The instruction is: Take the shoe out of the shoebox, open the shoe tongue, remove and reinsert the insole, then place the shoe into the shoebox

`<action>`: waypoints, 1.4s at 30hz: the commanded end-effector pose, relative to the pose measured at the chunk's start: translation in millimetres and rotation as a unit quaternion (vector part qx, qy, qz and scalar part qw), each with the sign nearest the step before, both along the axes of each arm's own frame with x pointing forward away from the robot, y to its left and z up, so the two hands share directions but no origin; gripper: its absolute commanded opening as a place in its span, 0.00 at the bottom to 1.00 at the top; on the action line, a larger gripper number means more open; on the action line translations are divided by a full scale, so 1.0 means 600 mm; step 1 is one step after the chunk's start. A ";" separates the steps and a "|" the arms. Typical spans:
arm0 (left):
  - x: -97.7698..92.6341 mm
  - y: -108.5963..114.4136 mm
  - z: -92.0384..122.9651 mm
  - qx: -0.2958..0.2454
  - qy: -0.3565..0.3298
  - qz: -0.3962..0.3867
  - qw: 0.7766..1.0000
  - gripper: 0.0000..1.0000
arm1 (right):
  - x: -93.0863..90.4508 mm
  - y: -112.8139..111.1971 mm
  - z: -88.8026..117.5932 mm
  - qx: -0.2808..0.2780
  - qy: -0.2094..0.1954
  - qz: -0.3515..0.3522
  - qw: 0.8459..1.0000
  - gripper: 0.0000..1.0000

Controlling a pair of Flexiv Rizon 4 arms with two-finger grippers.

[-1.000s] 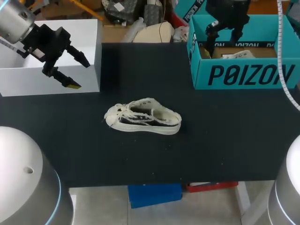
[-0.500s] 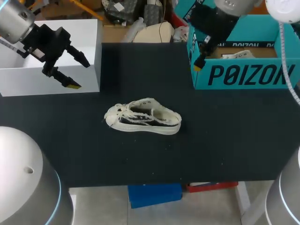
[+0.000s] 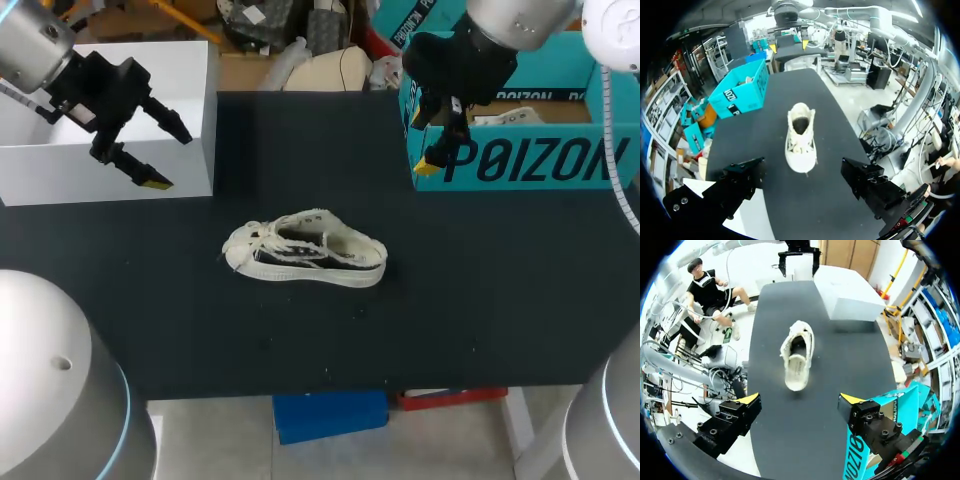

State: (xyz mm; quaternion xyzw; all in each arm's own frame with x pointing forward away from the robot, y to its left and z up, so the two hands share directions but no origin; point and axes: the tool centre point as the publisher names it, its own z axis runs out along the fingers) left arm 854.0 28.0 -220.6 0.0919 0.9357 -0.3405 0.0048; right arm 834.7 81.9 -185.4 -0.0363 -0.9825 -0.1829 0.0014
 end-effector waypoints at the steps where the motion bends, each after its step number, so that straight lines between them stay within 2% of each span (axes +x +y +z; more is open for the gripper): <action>1: -0.001 -0.001 -0.002 0.001 -0.001 0.001 1.000 1.00 | -0.013 -0.001 -0.033 0.038 -0.042 -0.029 0.998 1.00; 3: -0.001 -0.001 -0.002 0.001 -0.001 0.001 1.000 1.00 | -0.027 0.012 -0.059 0.063 -0.075 -0.059 0.993 1.00; 7: -0.001 -0.001 -0.002 0.001 -0.001 0.001 1.000 1.00 | -0.053 0.031 -0.105 0.097 -0.117 -0.101 0.983 1.00; 10: -0.001 -0.001 -0.002 0.001 -0.001 0.001 1.000 1.00 | -0.066 0.051 -0.131 0.123 -0.131 -0.115 0.977 1.00; 17: -0.001 -0.001 -0.002 0.001 -0.001 0.001 1.000 1.00 | -0.072 0.081 -0.178 0.171 -0.145 -0.112 0.968 1.00; 22: -0.001 -0.001 -0.002 0.001 -0.001 0.001 1.000 1.00 | -0.060 0.093 -0.198 0.201 -0.165 -0.102 0.960 1.00; 28: -0.001 -0.001 -0.002 0.001 -0.001 0.001 1.000 1.00 | -0.055 0.103 -0.217 0.232 -0.159 -0.075 0.957 1.00; 32: -0.001 -0.001 -0.002 0.001 -0.001 0.001 1.000 1.00 | -0.053 0.105 -0.233 0.254 -0.129 -0.059 0.957 1.00; 37: -0.001 -0.001 -0.002 0.001 -0.001 0.001 1.000 1.00 | -0.051 0.095 -0.240 0.253 -0.123 -0.058 0.958 1.00; 42: -0.001 -0.001 -0.002 0.001 -0.001 0.001 1.000 1.00 | -0.050 0.096 -0.266 0.258 -0.124 -0.062 0.956 1.00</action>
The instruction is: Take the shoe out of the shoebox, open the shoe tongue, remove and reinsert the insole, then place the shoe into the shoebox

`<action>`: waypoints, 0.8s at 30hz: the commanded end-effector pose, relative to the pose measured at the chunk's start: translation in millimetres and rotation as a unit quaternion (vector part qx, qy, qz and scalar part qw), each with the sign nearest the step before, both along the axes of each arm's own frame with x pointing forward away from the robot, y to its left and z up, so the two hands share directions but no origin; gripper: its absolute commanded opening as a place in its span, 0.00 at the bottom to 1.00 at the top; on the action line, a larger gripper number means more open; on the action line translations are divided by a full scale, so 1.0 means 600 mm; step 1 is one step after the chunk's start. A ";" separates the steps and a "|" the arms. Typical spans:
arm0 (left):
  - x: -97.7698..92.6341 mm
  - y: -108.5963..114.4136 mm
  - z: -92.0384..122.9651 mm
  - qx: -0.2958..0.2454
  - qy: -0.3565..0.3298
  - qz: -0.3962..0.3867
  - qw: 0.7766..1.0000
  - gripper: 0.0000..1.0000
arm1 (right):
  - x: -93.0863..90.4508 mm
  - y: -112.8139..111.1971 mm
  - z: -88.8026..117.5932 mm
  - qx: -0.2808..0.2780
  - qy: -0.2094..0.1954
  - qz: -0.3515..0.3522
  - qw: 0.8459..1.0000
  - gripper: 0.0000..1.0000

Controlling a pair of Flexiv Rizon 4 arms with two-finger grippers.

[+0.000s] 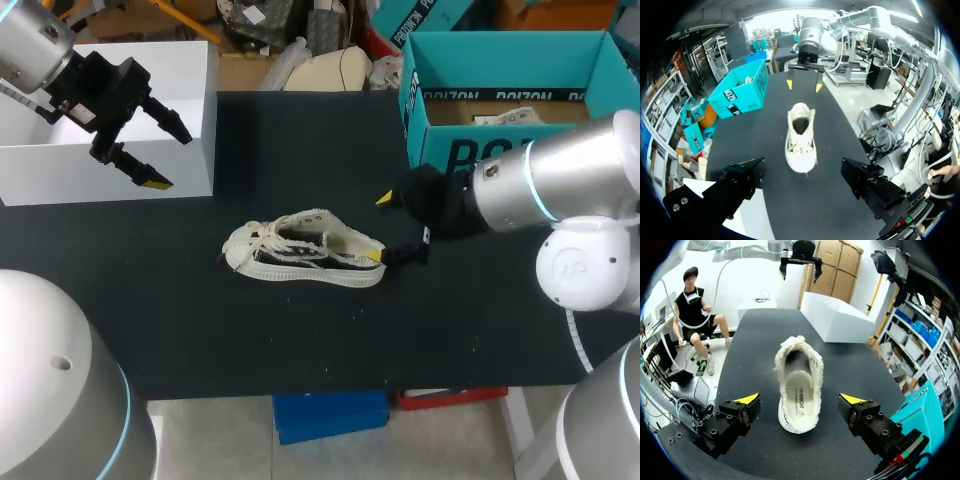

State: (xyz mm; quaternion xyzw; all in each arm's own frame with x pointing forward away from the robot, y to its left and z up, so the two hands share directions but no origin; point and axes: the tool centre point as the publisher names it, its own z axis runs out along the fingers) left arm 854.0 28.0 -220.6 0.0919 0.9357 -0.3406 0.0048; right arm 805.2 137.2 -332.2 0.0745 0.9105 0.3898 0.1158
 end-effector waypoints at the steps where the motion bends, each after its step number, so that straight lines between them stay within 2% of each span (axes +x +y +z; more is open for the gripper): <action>1: -0.001 -0.001 -0.002 0.001 -0.001 0.001 1.000 1.00 | 0.000 0.005 -0.029 0.049 -0.009 0.003 0.999 1.00; 5: -0.001 -0.001 -0.002 0.001 -0.001 0.001 1.000 1.00 | 0.004 0.011 -0.050 0.056 -0.003 0.003 0.998 1.00; 24: -0.001 -0.001 -0.002 0.001 -0.001 0.001 1.000 1.00 | 0.036 0.016 -0.105 0.081 0.022 0.011 0.996 1.00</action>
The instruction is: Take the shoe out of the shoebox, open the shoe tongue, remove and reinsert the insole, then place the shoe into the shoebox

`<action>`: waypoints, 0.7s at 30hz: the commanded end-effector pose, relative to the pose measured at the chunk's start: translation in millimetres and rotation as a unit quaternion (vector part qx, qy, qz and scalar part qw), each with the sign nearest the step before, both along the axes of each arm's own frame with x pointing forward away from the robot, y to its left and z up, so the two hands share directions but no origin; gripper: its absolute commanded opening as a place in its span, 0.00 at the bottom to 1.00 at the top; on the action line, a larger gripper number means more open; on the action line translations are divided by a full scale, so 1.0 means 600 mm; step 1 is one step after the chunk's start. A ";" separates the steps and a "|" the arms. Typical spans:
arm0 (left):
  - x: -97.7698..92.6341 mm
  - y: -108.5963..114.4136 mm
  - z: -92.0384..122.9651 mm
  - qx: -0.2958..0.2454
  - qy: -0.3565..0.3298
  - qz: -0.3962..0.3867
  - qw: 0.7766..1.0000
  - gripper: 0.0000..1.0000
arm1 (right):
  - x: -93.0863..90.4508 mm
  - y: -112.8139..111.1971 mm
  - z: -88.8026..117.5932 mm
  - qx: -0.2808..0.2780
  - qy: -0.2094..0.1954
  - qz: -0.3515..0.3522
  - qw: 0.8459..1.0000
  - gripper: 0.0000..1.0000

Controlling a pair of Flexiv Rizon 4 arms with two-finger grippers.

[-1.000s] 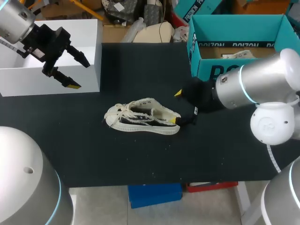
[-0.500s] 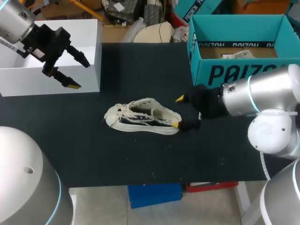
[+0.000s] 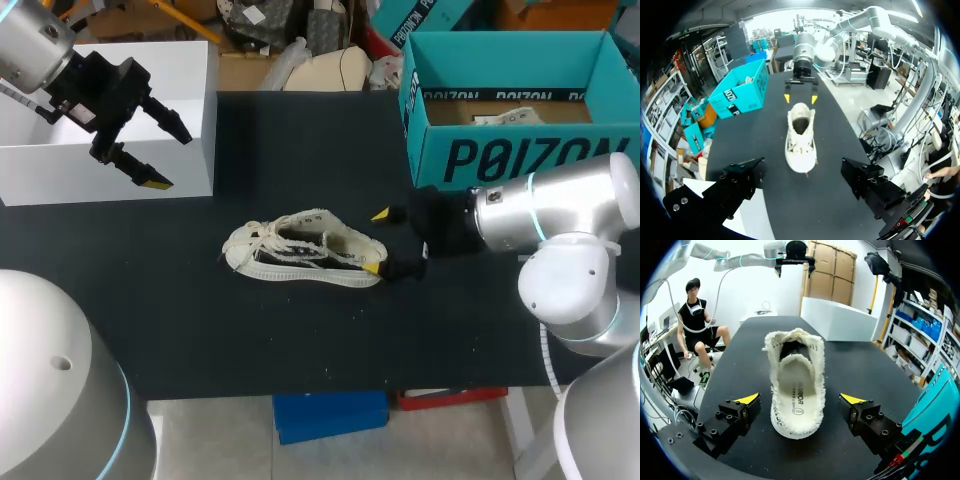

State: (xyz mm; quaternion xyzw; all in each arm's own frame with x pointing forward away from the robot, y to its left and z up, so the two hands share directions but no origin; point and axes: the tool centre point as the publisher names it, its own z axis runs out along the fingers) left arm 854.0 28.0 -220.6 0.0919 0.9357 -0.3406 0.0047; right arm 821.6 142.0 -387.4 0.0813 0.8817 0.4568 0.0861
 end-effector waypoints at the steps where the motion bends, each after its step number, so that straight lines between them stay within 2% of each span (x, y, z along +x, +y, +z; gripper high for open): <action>1: -0.001 -0.001 -0.002 0.001 -0.001 0.001 1.000 1.00 | 0.010 0.010 -0.015 0.006 0.001 0.000 1.000 1.00; 21: -0.001 -0.001 -0.002 0.001 -0.001 0.001 1.000 1.00 | 0.007 0.024 -0.055 0.029 0.015 -0.002 0.999 1.00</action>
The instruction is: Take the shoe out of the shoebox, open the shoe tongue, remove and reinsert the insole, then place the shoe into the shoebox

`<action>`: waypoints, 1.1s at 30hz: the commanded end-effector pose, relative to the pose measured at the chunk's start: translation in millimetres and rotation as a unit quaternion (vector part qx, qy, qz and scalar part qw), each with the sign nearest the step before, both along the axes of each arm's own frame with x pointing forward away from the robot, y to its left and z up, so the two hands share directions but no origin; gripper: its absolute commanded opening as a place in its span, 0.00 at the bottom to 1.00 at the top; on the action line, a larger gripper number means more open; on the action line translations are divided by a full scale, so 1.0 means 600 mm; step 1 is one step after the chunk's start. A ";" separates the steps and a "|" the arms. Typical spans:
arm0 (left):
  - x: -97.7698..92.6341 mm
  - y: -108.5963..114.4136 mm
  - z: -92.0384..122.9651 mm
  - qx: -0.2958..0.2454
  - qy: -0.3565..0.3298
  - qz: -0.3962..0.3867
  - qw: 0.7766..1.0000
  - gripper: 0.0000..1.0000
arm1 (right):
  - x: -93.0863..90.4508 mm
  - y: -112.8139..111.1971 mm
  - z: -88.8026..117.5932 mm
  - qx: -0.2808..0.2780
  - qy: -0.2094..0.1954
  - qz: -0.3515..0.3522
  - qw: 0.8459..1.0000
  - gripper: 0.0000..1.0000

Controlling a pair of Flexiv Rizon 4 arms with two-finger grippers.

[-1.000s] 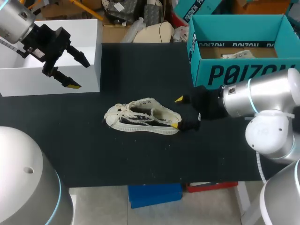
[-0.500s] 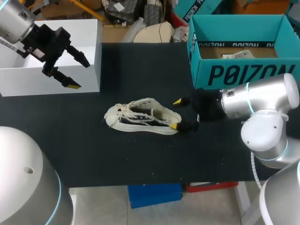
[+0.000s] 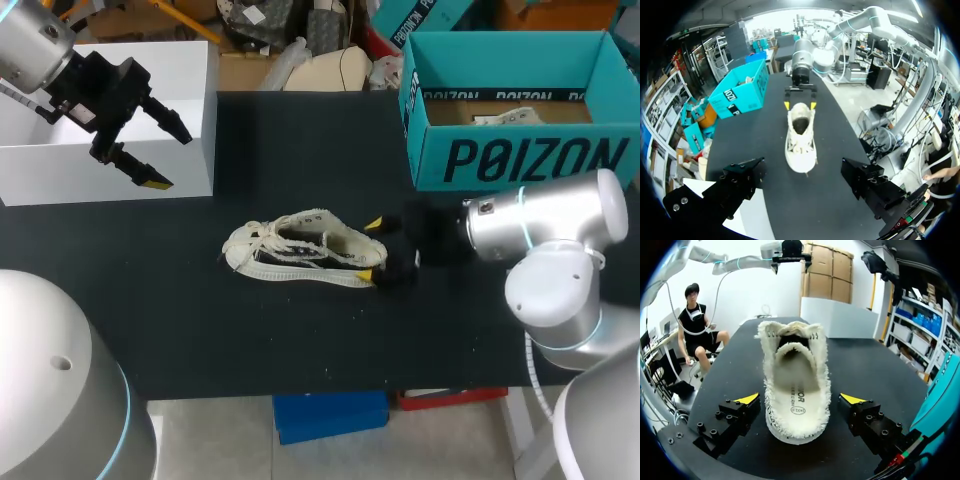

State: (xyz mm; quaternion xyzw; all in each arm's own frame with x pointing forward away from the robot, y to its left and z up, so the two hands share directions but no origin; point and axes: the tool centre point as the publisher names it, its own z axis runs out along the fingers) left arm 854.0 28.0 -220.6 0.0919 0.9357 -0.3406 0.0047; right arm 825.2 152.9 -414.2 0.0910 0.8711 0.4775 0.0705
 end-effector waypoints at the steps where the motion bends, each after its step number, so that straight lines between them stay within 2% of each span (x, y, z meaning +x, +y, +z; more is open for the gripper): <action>1: -0.001 -0.001 -0.002 0.001 -0.001 0.001 1.000 1.00 | 0.001 0.006 -0.012 0.005 0.000 -0.001 1.000 1.00; 16: -0.001 -0.001 -0.002 0.001 -0.001 0.001 1.000 1.00 | -0.003 0.008 -0.035 0.008 0.016 -0.005 1.000 1.00; 17: -0.001 -0.001 -0.002 0.001 -0.001 0.001 1.000 1.00 | -0.005 0.008 -0.038 0.007 0.022 -0.007 1.000 0.50; 18: -0.001 -0.001 -0.002 0.001 -0.001 0.001 1.000 1.00 | -0.005 0.008 -0.038 0.007 0.022 -0.007 1.000 0.20; 19: -0.001 -0.001 -0.002 0.001 -0.001 0.001 1.000 1.00 | -0.005 0.008 -0.038 0.007 0.022 -0.007 1.000 0.00; 29: -0.001 -0.001 -0.002 0.001 -0.001 0.001 1.000 1.00 | -0.005 0.008 -0.038 0.007 0.022 -0.007 1.000 0.00; 33: -0.008 -0.032 0.015 0.031 0.026 0.064 0.997 1.00 | -0.005 0.008 -0.038 0.007 0.022 -0.007 1.000 0.00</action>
